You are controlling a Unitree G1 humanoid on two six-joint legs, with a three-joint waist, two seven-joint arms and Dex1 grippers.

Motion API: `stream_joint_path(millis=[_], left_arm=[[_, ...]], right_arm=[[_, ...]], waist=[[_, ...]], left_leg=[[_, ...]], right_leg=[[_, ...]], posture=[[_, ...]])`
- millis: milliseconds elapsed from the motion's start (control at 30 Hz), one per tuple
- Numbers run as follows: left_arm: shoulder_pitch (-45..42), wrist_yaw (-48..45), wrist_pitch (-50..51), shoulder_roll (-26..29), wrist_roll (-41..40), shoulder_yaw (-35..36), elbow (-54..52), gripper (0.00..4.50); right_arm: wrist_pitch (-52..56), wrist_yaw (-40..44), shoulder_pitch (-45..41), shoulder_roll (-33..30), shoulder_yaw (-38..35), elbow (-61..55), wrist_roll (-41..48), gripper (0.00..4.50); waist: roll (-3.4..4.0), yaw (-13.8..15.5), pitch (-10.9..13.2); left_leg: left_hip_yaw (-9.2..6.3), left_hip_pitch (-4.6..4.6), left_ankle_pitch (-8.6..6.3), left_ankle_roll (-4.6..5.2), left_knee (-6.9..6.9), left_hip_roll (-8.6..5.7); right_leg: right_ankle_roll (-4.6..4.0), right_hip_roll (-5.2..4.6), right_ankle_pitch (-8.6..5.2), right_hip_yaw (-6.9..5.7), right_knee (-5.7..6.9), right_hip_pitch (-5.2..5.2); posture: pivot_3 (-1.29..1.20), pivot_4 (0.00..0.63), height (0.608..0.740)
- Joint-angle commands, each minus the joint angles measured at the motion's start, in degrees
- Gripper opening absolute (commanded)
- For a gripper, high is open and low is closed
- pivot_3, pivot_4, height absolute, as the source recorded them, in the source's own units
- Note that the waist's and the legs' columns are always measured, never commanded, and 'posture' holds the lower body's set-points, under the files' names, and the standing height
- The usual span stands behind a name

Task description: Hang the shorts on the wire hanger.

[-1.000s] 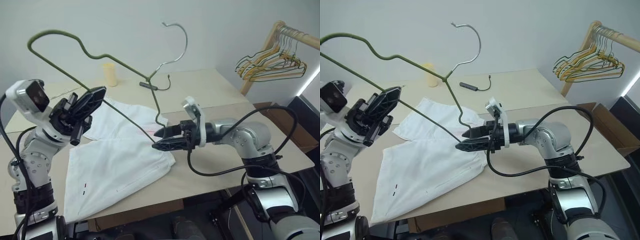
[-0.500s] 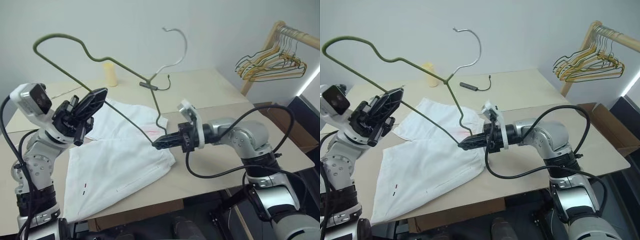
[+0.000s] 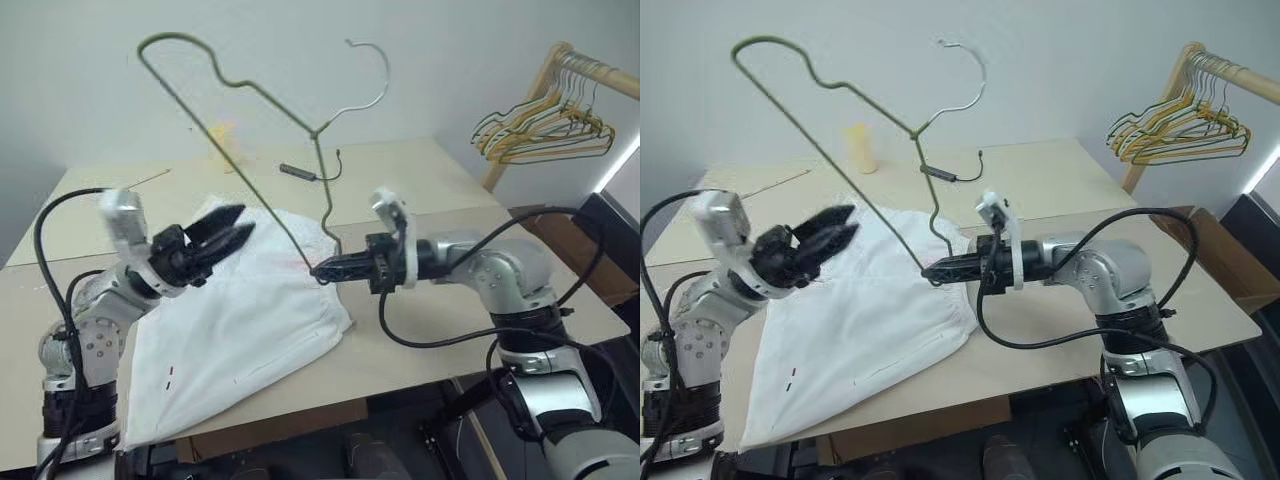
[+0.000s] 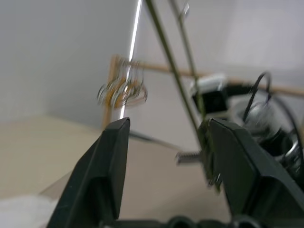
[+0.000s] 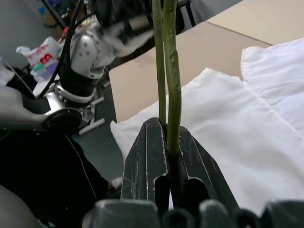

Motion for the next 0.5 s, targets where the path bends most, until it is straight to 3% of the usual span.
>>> stream_joint_path(millis=[33, 67, 233, 333, 500], left_arm=[[2.4, -1.4, -4.7, 5.6, 10.5, -3.0, -1.5, 4.14], [2.9, -1.8, -5.3, 6.4, 11.6, -3.2, -1.6, 4.47], [6.0, -4.4, -8.5, 9.1, 16.5, -5.7, -5.2, 4.47], [6.7, -5.3, -8.6, 9.8, 18.2, -7.5, -5.8, 4.47], [6.7, -6.2, -8.7, 9.6, 18.9, -8.3, -6.1, 4.47]], right_arm=[[4.4, -0.7, 3.2, -4.6, -3.7, -1.2, 2.3, 0.00], [5.2, -0.7, 4.0, -5.6, -3.8, -1.4, 2.6, 0.00], [9.2, -0.9, 10.4, -10.6, -5.9, 2.4, 2.8, 0.00], [9.1, 1.6, 14.2, -16.4, -1.4, 3.3, -0.2, 0.00], [9.8, 5.4, 13.0, -21.9, 7.5, 12.7, -5.6, 0.00]], waist=[[0.02, 0.0, 0.0], [0.02, 0.0, 0.0], [0.03, 0.0, 0.0], [0.07, 0.1, 0.1], [0.06, -0.4, 0.1]], left_leg=[[0.00, -0.02, 0.00, 0.00, 0.00, 0.00], [0.02, -0.04, 0.00, 0.00, 0.00, -0.01], [0.05, -0.10, -0.01, 0.01, -0.01, 0.01], [0.09, -0.09, -0.01, 0.02, -0.02, 0.01], [0.20, 0.05, -0.01, 0.02, -0.02, 0.02]], right_leg=[[0.00, 0.00, 0.00, -0.01, -0.03, 0.00], [0.00, -0.02, 0.00, -0.01, -0.04, -0.02], [0.01, -0.02, -0.01, 0.00, -0.06, -0.09], [0.02, -0.03, -0.02, 0.03, -0.06, -0.09], [0.02, -0.02, -0.02, 0.11, -0.03, -0.03]], posture=[[-0.14, 0.000, 0.740], [-0.14, 0.000, 0.740], [-0.14, 0.000, 0.740], [-0.14, 0.000, 0.740], [-0.14, 0.000, 0.740]])
